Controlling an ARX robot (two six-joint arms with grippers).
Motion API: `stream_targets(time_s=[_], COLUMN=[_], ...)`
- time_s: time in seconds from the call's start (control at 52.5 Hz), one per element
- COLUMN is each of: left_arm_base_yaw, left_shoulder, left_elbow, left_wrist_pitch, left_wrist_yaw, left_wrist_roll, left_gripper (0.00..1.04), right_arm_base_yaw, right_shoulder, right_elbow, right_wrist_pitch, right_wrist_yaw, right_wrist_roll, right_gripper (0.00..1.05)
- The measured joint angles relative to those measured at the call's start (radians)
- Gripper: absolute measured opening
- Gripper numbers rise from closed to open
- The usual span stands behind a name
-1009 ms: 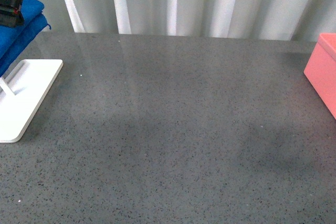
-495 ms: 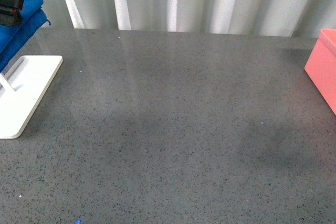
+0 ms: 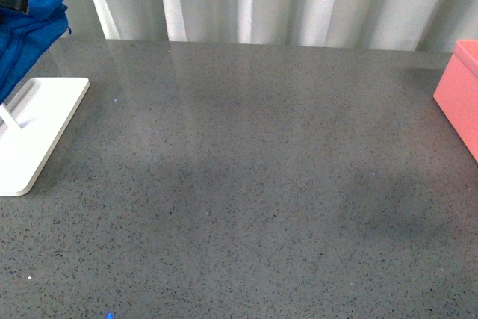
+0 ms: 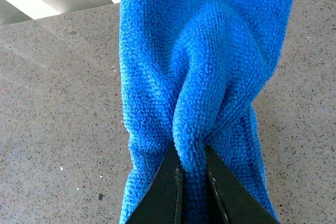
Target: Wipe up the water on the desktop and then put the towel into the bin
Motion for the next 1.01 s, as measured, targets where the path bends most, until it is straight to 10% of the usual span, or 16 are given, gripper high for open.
stream_targets(time_s=[0.647, 1.009], left_arm_base_yaw=[-0.002, -0.352], left_shoulder=[-0.285, -0.496], left_elbow=[-0.023, -0.085], left_wrist_pitch=[-0.066, 0.039], left_wrist_yaw=[0.128, 0.275], left_wrist_roll=[0.015, -0.123], left_gripper=[0.04, 0.04], right_arm_base_yaw=[0.000, 0.000], right_shoulder=[0.000, 0.000], right_elbow=[0.000, 0.000], right_wrist_pitch=[0.000, 0.000], right_wrist_yaw=[0.000, 0.000], right_wrist_roll=[0.000, 0.000], right_gripper=[0.98, 0.98])
